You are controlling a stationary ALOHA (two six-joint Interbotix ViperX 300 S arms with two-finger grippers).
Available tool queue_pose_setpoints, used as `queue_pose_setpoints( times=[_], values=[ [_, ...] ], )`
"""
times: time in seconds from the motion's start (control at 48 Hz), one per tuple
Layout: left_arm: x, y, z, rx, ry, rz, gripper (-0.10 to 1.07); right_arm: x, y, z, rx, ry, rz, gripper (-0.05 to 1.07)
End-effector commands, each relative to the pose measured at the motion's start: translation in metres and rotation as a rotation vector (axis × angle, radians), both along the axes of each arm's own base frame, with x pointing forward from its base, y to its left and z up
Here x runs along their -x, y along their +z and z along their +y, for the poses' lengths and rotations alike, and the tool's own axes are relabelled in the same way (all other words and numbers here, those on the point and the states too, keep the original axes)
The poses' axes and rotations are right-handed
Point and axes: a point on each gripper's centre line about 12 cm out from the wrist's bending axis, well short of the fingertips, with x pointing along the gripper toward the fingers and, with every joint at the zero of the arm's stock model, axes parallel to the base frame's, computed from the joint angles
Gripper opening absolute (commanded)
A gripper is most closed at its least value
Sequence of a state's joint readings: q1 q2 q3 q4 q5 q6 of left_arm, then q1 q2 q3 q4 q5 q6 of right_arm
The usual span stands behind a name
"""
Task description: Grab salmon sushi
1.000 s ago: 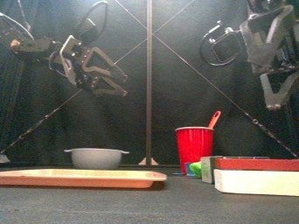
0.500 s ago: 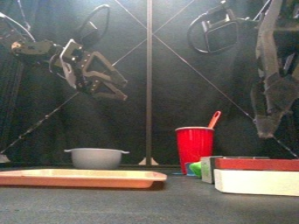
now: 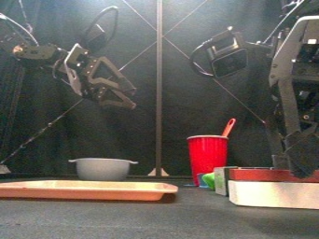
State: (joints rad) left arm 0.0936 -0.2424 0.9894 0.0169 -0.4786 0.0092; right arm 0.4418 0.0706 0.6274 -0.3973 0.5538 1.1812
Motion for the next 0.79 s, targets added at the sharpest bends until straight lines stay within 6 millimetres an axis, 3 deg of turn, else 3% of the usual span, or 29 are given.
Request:
queue_pose_setpoints(
  times=[0.0, 0.583, 0.771],
  values=[
    [-0.005, 0.009, 0.001, -0.005, 0.002, -0.030, 1.03, -0.005, 0.009, 0.002, -0.009, 0.001, -0.027, 0.96],
    [-0.005, 0.015, -0.002, -0.033, -0.025, -0.045, 1.03, -0.007, -0.003, 0.004, -0.001, 0.000, 0.000, 0.96],
    [-0.008, 0.018, 0.000, -0.062, -0.040, -0.051, 1.03, -0.012, -0.007, 0.010, 0.002, 0.003, 0.008, 0.88]
  ],
)
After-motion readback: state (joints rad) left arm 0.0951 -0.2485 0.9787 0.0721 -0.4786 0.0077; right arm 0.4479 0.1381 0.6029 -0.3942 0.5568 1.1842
